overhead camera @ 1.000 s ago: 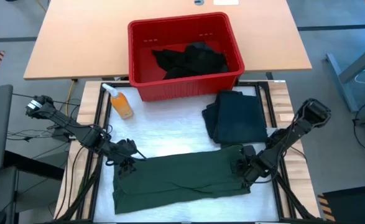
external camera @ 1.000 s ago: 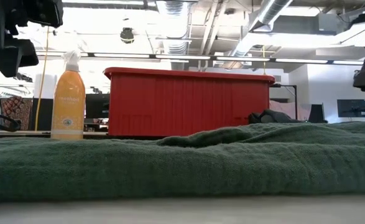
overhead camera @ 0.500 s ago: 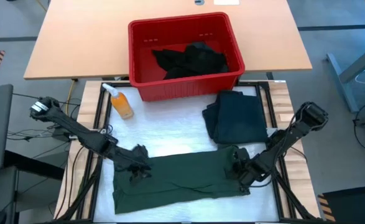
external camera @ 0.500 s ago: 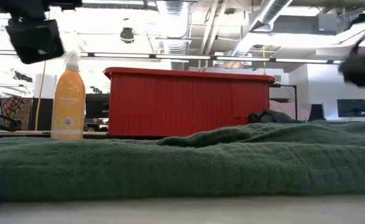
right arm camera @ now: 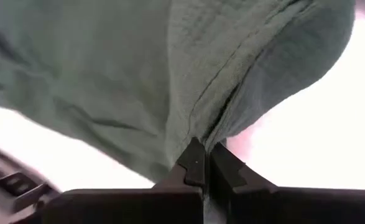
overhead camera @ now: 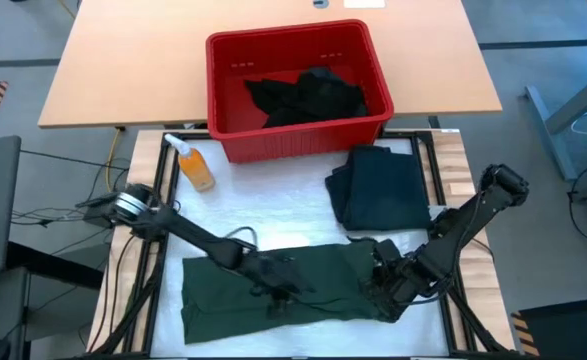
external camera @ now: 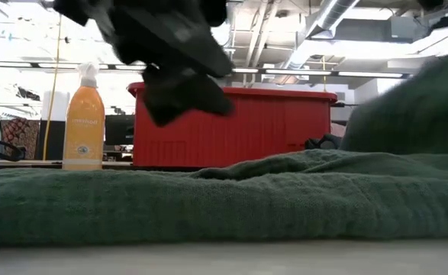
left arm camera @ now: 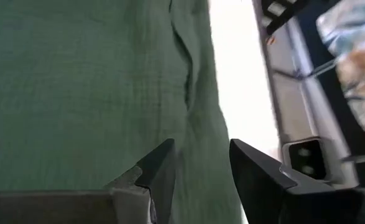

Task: Fold laundry
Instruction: Fold the green polo shirt

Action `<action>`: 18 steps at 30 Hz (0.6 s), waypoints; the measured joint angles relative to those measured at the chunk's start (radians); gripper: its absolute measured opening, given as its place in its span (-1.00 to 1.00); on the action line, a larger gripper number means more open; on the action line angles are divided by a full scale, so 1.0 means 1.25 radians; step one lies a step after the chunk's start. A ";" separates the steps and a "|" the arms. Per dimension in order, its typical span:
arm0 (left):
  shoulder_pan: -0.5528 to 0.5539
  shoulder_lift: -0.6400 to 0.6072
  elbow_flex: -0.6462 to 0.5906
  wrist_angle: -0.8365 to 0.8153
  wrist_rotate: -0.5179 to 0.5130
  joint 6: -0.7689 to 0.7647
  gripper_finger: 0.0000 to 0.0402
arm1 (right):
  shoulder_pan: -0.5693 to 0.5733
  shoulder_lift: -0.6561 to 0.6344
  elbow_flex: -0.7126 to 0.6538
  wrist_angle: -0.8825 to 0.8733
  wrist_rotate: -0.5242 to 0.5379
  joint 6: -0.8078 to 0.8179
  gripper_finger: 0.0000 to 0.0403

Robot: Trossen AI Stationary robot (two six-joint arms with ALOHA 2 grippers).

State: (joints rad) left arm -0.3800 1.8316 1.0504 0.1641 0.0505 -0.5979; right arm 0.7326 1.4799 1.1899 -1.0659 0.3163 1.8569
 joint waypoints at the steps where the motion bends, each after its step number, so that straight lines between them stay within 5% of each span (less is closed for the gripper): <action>1: 0.005 0.028 0.030 -0.025 0.007 0.012 -0.32 | 0.000 0.000 0.014 -0.002 0.001 -0.005 -0.90; 18: 0.049 0.270 0.332 -0.165 0.079 0.062 -0.38 | 0.060 -0.001 0.266 -0.219 0.061 -0.001 -0.90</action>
State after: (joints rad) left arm -0.3184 2.1693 1.4656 -0.0423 0.1487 -0.5201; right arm 0.8072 1.4784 1.5220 -1.3394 0.3927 1.8551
